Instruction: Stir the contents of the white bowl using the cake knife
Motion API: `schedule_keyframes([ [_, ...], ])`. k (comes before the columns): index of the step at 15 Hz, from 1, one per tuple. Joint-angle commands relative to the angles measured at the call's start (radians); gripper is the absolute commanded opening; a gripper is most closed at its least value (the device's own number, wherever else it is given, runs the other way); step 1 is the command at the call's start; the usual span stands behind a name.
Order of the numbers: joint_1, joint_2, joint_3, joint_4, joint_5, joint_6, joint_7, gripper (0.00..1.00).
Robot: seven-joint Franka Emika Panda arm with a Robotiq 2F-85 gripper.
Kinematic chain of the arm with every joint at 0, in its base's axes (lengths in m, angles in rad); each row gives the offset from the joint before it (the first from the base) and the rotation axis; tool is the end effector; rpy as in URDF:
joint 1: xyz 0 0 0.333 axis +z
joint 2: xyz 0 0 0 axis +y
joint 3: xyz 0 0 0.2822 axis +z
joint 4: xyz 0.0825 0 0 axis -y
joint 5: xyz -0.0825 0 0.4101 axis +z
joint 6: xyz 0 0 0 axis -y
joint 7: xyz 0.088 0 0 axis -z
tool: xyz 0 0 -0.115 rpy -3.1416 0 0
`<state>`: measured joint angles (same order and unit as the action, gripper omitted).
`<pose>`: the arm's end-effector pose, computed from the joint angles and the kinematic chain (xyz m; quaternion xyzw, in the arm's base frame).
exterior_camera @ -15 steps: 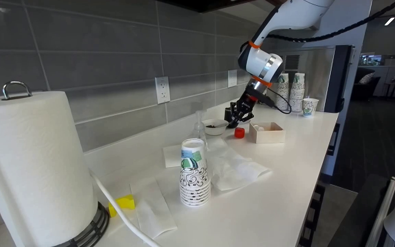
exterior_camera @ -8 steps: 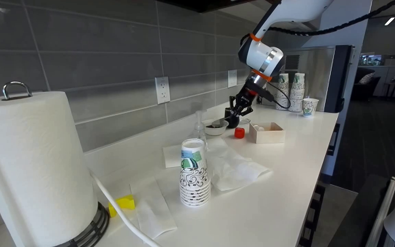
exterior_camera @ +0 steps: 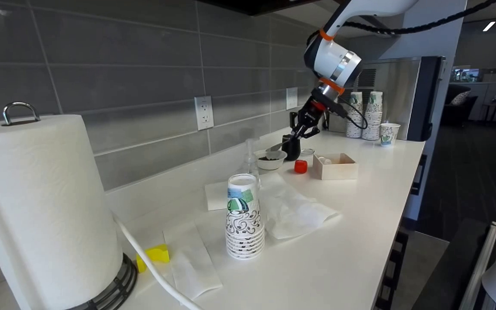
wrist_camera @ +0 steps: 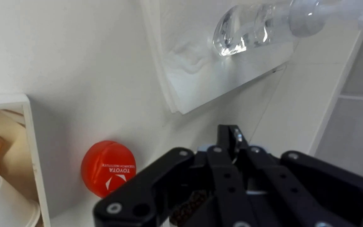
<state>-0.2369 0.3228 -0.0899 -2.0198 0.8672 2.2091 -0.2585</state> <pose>0.5789 -0.1642 0.2319 -0.9008 0.3017 -0.0342 0.3104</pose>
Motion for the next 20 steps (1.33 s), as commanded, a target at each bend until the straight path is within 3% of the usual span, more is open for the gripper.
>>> schedule_keyframes([
  [1,-0.018,0.036,-0.018,0.047,0.006,-0.095,0.040,0.01],
  [7,-0.023,0.087,-0.021,0.086,0.038,-0.110,0.077,0.01],
  [16,-0.021,0.152,-0.010,0.173,0.035,-0.227,0.154,0.01],
  [20,-0.015,0.171,-0.006,0.194,0.060,-0.190,0.162,0.01],
])
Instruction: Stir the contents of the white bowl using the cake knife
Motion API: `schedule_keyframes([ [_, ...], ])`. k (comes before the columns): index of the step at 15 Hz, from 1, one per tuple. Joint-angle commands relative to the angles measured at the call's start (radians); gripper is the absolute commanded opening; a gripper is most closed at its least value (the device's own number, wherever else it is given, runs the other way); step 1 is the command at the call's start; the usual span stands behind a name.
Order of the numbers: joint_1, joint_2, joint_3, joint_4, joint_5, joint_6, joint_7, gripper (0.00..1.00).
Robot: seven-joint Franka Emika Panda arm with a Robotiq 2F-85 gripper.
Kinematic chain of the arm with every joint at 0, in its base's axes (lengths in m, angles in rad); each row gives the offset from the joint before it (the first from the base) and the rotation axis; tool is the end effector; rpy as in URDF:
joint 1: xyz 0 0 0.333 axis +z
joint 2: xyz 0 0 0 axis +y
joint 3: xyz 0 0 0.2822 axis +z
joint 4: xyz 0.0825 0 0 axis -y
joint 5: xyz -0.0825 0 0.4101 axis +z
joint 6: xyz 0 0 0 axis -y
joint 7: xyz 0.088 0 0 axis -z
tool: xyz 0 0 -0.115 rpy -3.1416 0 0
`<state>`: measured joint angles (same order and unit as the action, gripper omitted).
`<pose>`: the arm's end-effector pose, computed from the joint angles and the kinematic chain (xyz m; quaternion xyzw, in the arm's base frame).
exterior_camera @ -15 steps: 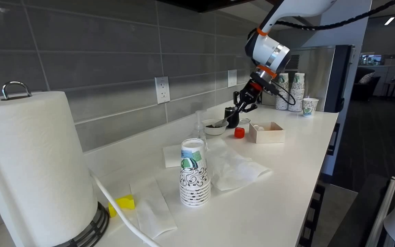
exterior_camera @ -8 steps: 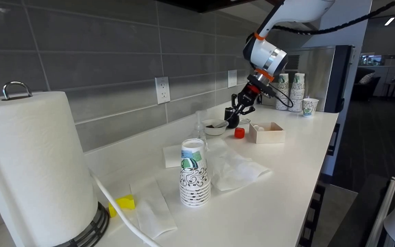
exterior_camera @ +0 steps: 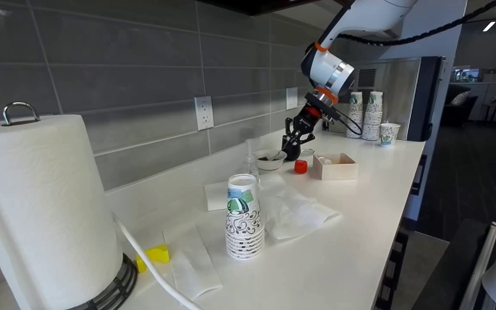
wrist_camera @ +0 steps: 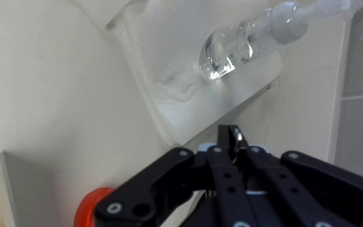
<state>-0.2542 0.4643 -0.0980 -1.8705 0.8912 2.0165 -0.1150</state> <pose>0.5976 -0.1643 0.2042 -0.8648 0.3479 0.0573 0.3574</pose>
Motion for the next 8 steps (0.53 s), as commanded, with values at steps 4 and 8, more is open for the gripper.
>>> schedule_keyframes([
  [4,0.008,0.048,-0.002,0.065,0.063,0.048,0.022,0.01],
  [8,0.015,0.060,-0.011,0.073,0.040,0.101,0.071,0.01],
])
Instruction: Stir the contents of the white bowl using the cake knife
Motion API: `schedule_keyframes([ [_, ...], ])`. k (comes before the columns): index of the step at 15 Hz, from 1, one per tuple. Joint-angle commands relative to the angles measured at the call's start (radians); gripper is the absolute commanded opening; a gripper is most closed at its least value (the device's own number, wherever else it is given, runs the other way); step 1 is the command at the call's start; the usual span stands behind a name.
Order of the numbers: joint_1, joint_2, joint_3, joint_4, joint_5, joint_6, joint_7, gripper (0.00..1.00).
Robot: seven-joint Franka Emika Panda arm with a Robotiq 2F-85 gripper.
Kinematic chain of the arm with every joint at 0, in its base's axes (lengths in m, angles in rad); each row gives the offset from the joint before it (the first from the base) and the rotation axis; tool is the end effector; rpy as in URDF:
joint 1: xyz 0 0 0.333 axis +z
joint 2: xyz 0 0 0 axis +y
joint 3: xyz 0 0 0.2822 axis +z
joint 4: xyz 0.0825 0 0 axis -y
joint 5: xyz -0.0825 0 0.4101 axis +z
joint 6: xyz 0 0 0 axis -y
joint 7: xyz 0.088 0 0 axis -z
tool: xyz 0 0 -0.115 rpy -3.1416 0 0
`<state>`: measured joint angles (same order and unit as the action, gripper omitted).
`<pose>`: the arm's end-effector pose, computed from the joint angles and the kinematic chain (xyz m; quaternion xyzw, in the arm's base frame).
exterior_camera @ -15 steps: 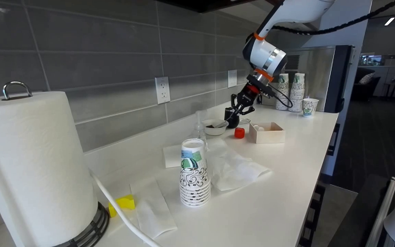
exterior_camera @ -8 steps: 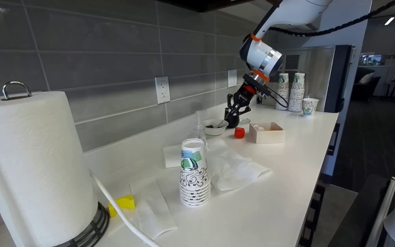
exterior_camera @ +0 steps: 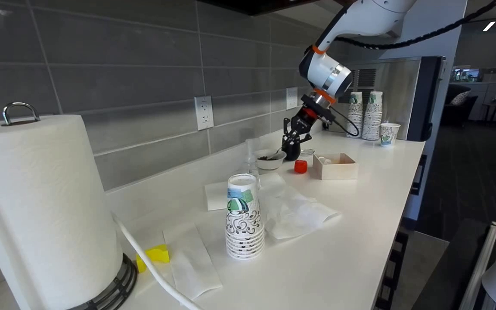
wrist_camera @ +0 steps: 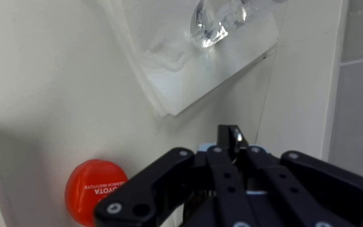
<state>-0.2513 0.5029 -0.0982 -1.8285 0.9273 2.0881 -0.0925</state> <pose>0.6128 -0.1737 0.2004 -0.8566 0.3763 0.0268 0.3520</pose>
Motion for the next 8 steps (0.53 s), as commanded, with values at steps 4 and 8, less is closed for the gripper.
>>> schedule_keyframes([
  [4,0.009,0.026,-0.020,0.041,-0.031,-0.011,0.121,0.01],
  [8,-0.003,0.036,-0.014,0.068,-0.042,-0.122,0.158,0.01],
])
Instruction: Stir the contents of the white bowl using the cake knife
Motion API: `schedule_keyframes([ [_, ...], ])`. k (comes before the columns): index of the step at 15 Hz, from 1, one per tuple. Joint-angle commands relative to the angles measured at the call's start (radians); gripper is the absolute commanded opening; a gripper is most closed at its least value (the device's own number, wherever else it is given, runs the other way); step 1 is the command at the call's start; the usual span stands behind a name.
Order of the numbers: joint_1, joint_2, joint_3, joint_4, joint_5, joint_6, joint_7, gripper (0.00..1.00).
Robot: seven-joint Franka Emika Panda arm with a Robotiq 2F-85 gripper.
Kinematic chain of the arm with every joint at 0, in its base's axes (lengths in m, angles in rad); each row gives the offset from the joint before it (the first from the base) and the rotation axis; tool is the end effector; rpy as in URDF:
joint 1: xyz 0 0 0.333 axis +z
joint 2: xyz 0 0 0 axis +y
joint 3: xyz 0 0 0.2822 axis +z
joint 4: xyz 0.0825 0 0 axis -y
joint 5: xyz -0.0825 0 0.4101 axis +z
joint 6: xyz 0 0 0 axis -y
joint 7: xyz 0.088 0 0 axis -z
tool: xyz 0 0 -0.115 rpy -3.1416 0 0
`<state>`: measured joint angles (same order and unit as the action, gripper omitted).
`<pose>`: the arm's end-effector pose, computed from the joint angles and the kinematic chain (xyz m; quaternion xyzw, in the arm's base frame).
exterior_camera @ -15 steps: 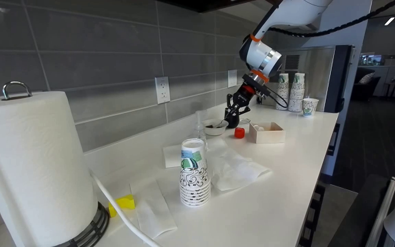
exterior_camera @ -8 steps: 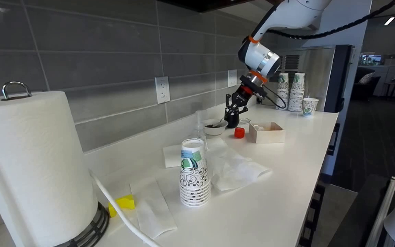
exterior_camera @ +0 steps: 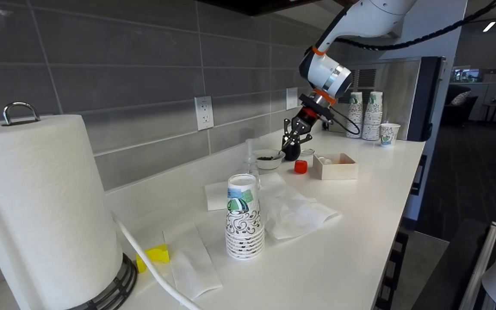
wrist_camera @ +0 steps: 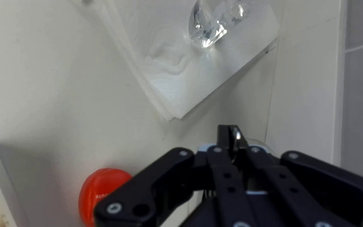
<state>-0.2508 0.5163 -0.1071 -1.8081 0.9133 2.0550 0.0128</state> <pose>0.6138 -0.1762 0.1994 -0.8386 0.4138 0.0557 0.3498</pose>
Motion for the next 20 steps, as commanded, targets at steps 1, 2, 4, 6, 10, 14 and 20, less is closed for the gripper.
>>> schedule_keyframes([
  [1,-0.005,0.026,-0.004,0.055,-0.028,-0.123,0.059,0.01],
  [2,-0.004,0.029,-0.004,0.061,-0.031,-0.152,0.065,0.01],
  [4,-0.002,0.034,-0.005,0.072,-0.031,-0.200,0.074,0.01],
  [6,-0.001,0.042,-0.005,0.085,-0.033,-0.253,0.086,0.01],
  [10,0.007,0.038,-0.004,0.080,-0.001,-0.219,0.040,0.01],
  [14,0.013,0.044,-0.006,0.077,0.002,-0.150,0.010,0.01],
  [20,0.016,0.058,-0.015,0.078,-0.019,-0.058,0.034,0.01],
])
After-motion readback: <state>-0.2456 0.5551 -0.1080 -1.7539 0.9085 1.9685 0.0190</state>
